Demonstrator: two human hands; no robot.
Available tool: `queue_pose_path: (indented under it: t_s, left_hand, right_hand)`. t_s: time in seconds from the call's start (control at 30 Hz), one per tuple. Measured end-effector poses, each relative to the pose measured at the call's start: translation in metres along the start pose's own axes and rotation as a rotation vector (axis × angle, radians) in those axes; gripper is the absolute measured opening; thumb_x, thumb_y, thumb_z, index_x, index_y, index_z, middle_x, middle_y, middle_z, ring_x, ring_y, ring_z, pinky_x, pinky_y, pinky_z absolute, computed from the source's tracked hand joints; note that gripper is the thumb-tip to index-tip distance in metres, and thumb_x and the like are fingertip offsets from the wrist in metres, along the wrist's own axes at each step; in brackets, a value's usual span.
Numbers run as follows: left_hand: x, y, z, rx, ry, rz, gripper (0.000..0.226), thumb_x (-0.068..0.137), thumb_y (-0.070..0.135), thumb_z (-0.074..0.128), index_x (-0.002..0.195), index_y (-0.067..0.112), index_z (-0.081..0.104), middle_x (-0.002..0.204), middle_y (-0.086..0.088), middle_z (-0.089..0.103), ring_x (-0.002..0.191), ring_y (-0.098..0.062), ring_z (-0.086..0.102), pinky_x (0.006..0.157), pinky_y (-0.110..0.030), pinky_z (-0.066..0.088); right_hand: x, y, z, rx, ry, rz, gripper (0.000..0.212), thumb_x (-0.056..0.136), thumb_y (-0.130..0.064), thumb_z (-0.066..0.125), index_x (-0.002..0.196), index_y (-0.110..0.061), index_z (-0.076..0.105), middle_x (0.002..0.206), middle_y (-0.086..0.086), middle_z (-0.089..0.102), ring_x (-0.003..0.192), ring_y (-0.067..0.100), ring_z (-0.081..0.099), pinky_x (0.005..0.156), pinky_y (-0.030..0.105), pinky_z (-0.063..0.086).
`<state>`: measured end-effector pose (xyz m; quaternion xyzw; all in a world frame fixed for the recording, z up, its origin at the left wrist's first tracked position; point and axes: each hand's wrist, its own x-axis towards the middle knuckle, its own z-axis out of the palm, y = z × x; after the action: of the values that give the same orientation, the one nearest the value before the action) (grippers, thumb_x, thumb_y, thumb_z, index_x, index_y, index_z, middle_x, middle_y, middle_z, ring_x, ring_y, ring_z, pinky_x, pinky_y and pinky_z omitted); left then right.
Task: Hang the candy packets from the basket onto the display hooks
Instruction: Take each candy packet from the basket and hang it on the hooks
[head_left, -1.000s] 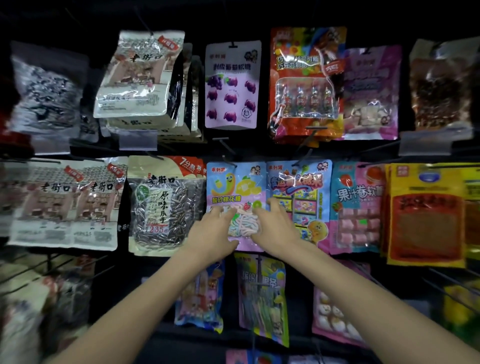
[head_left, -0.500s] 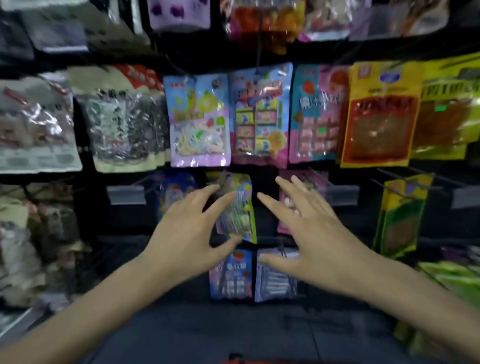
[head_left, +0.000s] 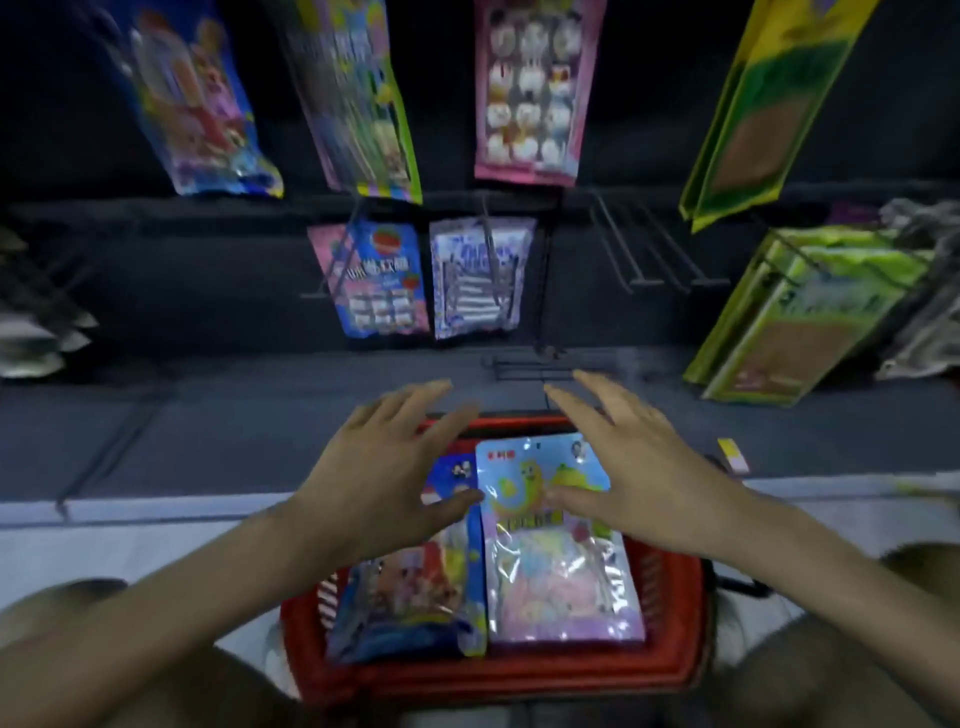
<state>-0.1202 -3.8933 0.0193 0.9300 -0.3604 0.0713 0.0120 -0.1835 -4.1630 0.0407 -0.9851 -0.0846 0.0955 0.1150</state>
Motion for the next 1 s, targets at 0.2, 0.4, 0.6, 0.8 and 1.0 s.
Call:
queue_pose_path:
  t_s: [0.2, 0.4, 0.6, 0.8, 1.0]
  left_hand:
    - [0.001, 0.019, 0.089, -0.082, -0.222, -0.071, 0.089, 0.085, 0.084, 0.038, 0.157, 0.032, 0.041, 0.153, -0.009, 0.051, 0.133, -0.034, 0.057, 0.101, -0.054, 0.052]
    - [0.012, 0.029, 0.144, -0.131, -0.366, -0.151, 0.102, 0.08, 0.086, 0.018, 0.165, 0.03, 0.014, 0.163, -0.004, 0.034, 0.143, -0.03, 0.045, 0.115, -0.051, 0.041]
    - [0.018, 0.045, 0.159, -0.424, -0.387, -0.286, 0.09, 0.1, 0.058, 0.054, 0.166, 0.021, 0.005, 0.126, -0.006, 0.058, 0.122, -0.027, 0.052, 0.094, -0.038, 0.046]
    - [0.029, 0.053, 0.165, -0.833, -0.245, -0.536, 0.071, 0.097, 0.032, 0.066, 0.156, 0.025, 0.027, 0.089, 0.0, 0.068, 0.07, -0.02, 0.063, 0.057, -0.04, 0.053]
    - [0.033, 0.057, 0.147, -1.352, -0.195, -0.788, 0.043, 0.097, 0.023, 0.072, 0.133, 0.028, 0.049, 0.106, 0.001, 0.076, 0.087, -0.016, 0.074, 0.063, -0.026, 0.059]
  right_hand:
    - [0.011, 0.049, 0.079, 0.159, -0.115, 0.245, 0.104, 0.083, -0.073, 0.061, 0.165, -0.024, 0.021, 0.162, 0.005, 0.03, 0.149, 0.028, 0.035, 0.119, 0.037, 0.034]
    - [0.018, 0.063, 0.114, 0.191, -0.163, 0.435, 0.088, 0.093, -0.051, 0.066, 0.161, -0.015, 0.024, 0.152, 0.014, 0.043, 0.138, 0.035, 0.05, 0.106, 0.04, 0.046]
    - [0.017, 0.066, 0.133, 0.448, -0.124, 0.493, 0.056, 0.09, -0.043, 0.072, 0.137, -0.027, 0.047, 0.124, -0.004, 0.068, 0.116, 0.025, 0.066, 0.09, 0.036, 0.052]
    - [0.025, 0.068, 0.142, 0.592, 0.03, 0.617, 0.046, 0.081, -0.034, 0.078, 0.118, -0.018, 0.055, 0.111, 0.002, 0.072, 0.102, 0.029, 0.069, 0.086, 0.043, 0.056]
    - [0.025, 0.068, 0.136, 1.15, 0.045, 0.651, 0.017, 0.083, -0.007, 0.086, 0.099, -0.007, 0.08, 0.096, 0.008, 0.081, 0.089, 0.023, 0.078, 0.071, 0.028, 0.062]
